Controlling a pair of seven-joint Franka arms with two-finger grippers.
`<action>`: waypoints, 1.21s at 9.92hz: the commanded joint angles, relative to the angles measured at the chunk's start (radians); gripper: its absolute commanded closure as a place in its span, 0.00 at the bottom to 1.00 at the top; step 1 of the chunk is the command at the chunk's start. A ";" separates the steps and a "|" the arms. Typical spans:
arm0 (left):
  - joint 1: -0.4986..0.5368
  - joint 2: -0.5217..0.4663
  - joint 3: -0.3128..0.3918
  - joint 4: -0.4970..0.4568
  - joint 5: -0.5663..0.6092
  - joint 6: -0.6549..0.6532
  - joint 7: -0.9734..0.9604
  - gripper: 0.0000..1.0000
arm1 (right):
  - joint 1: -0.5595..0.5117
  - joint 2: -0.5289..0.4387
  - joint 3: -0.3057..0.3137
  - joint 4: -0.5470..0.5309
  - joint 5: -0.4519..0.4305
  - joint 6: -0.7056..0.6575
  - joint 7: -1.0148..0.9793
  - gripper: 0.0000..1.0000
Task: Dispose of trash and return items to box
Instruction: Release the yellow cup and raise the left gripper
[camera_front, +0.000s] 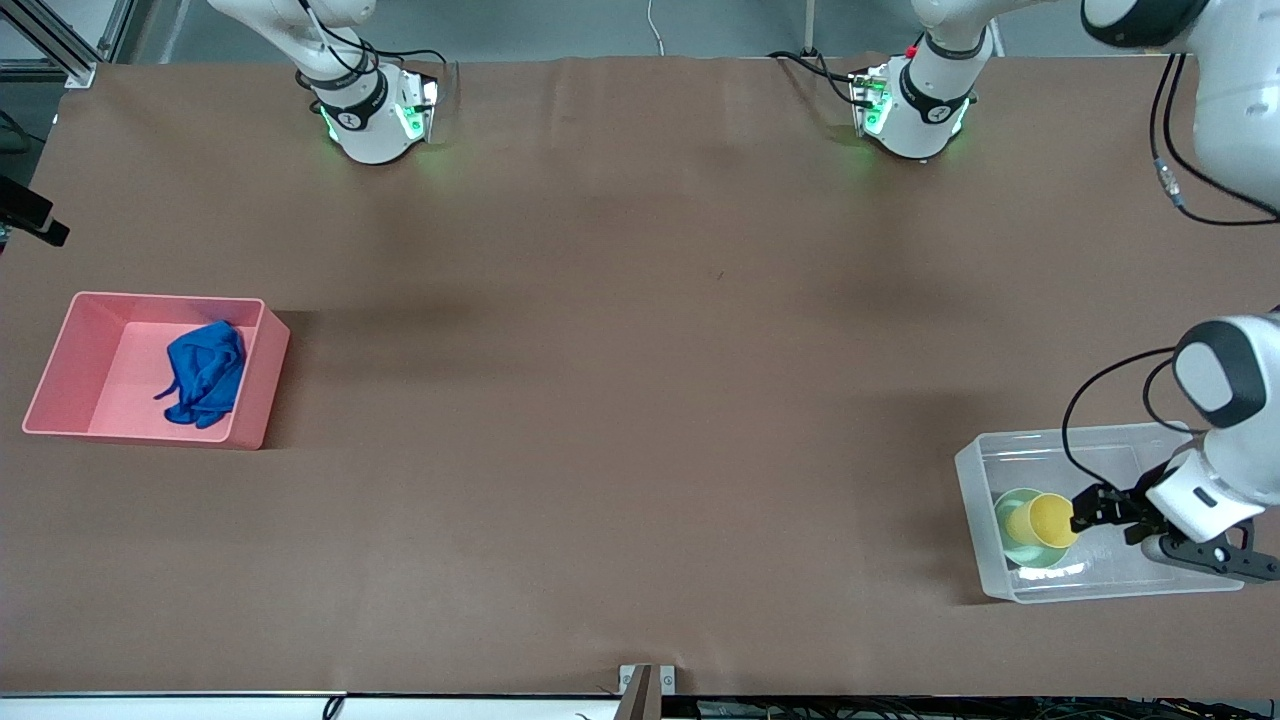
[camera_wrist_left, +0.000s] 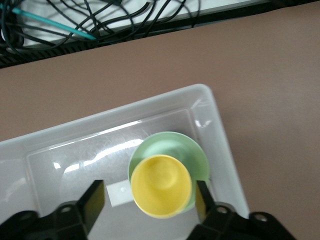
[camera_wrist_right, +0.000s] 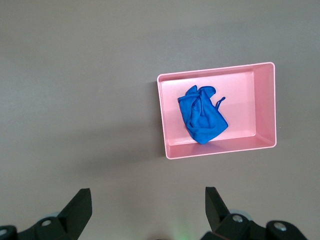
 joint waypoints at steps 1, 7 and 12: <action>0.005 -0.231 -0.019 -0.268 0.015 -0.002 -0.074 0.00 | -0.013 -0.005 0.008 0.000 0.008 -0.006 -0.013 0.00; 0.004 -0.615 -0.075 -0.317 -0.134 -0.413 -0.122 0.00 | -0.013 -0.005 0.008 0.000 0.008 -0.009 -0.013 0.00; -0.345 -0.627 0.256 -0.107 -0.120 -0.691 -0.133 0.00 | -0.013 -0.005 0.008 0.000 0.008 -0.009 -0.013 0.00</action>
